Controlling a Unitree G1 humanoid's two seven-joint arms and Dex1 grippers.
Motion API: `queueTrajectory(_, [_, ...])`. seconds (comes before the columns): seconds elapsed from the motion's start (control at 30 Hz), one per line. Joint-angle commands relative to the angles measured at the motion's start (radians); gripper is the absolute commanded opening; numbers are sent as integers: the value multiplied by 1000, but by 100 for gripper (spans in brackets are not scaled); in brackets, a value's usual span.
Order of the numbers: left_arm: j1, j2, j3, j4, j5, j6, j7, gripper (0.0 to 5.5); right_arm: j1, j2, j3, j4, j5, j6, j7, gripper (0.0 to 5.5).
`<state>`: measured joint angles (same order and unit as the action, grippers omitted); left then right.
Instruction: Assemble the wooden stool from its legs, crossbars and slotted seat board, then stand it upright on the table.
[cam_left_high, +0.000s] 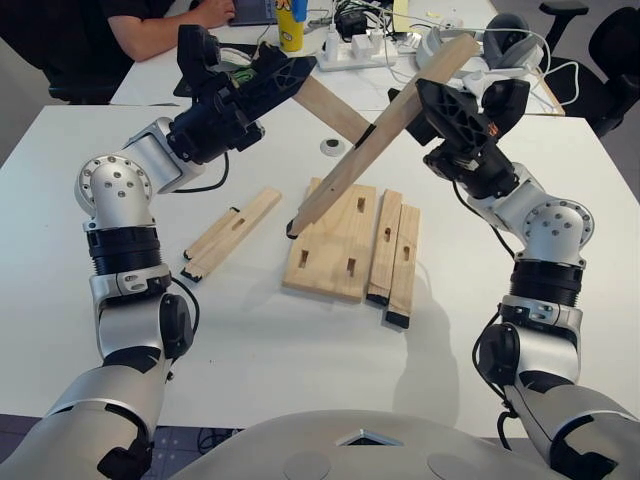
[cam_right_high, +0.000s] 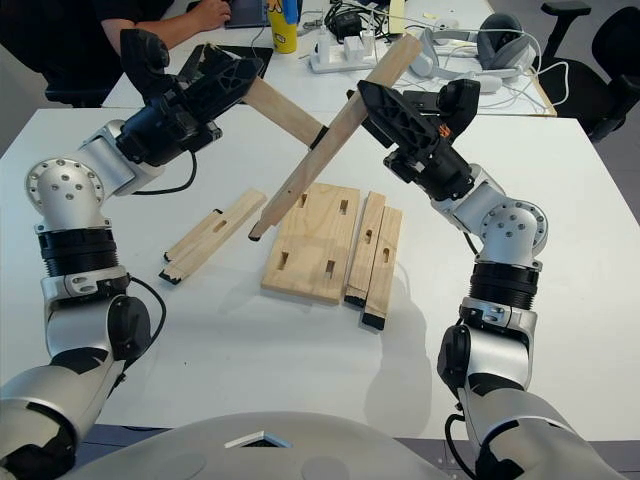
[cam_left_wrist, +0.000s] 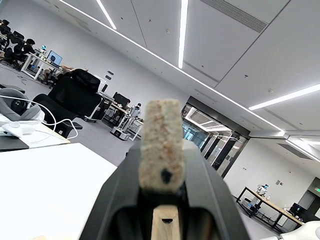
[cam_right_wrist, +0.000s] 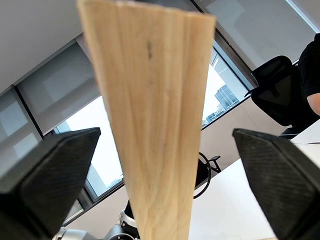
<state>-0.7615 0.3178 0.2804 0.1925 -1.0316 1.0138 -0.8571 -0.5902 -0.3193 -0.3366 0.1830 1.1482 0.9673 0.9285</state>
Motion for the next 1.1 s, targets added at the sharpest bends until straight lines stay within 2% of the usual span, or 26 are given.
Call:
queueTrajectory(0.03, [8,1,-12,-20,5,-17,-15,41,-1,-2,14,-19,4,9,14,421])
queueTrajectory(0.47, [31,4,-57,-61,31,-51,-40,41,12,-9,39,-23,-20,-5,32,225])
queueTrajectory(0.5, [34,2,-60,-66,36,-59,-35,78,15,-8,40,-26,-19,-6,32,213])
queueTrajectory(0.53, [34,-1,-60,-67,41,-69,-30,79,18,-8,40,-27,-18,-7,30,211])
queueTrajectory(0.9, [58,0,-61,-81,28,-44,-3,235,45,2,24,-36,-13,-30,9,207])
queueTrajectory(1.1, [51,52,-52,-27,84,-89,-21,320,69,-15,17,-51,-7,-27,16,207])
